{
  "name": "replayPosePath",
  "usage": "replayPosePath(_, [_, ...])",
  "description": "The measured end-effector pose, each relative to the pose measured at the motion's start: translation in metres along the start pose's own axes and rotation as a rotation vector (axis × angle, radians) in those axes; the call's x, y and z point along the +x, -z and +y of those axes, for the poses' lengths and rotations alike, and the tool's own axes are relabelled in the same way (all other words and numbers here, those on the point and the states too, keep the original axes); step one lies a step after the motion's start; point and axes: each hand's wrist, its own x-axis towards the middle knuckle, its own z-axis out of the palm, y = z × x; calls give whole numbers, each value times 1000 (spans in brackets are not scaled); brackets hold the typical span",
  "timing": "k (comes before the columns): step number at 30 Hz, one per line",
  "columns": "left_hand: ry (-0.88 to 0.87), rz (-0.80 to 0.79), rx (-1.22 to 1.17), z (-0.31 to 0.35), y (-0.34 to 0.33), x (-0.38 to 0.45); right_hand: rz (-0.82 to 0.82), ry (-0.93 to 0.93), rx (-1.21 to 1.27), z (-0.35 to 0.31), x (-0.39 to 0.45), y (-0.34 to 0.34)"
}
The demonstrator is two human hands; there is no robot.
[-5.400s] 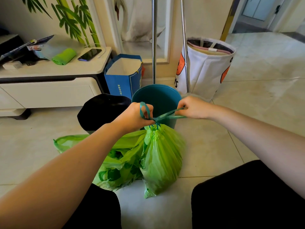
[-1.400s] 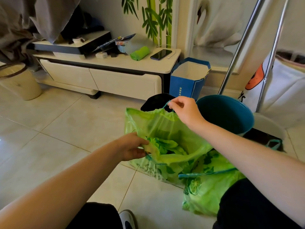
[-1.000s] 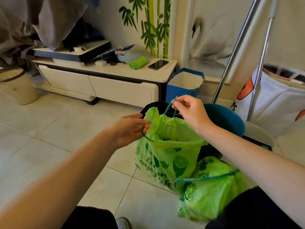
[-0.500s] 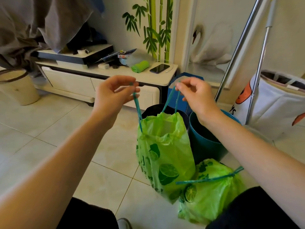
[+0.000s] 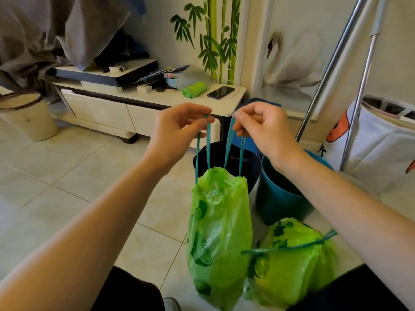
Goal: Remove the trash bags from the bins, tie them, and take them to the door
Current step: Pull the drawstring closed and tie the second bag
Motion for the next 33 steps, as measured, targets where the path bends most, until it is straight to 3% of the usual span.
replayPosePath(4, [50, -115, -27, 9, -8, -4, 13, -64, 85, -2, -2, 4])
replayPosePath(10, [0, -169, 134, 3, -23, -12, -75, -212, 50, 2, -7, 0])
replayPosePath(14, [-90, -181, 334, -2, -24, -10, -98, -315, 168, 2, -8, 2])
replayPosePath(19, [-102, -232, 345, -2, -26, -11, -125, -416, 350, 4, -10, 1])
replayPosePath(23, [-81, -153, 235, -14, -32, -12, -109, -368, 362, -2, -8, 5])
replayPosePath(27, [79, -432, 193, -44, -56, -21, -100, -236, 221, -9, -10, 5])
replayPosePath(30, [111, -350, 95, -60, -74, -26, -66, -161, 180, -12, -11, 5])
replayPosePath(33, [120, -355, 62, -65, -85, -30, -14, -205, 308, -14, -9, 8])
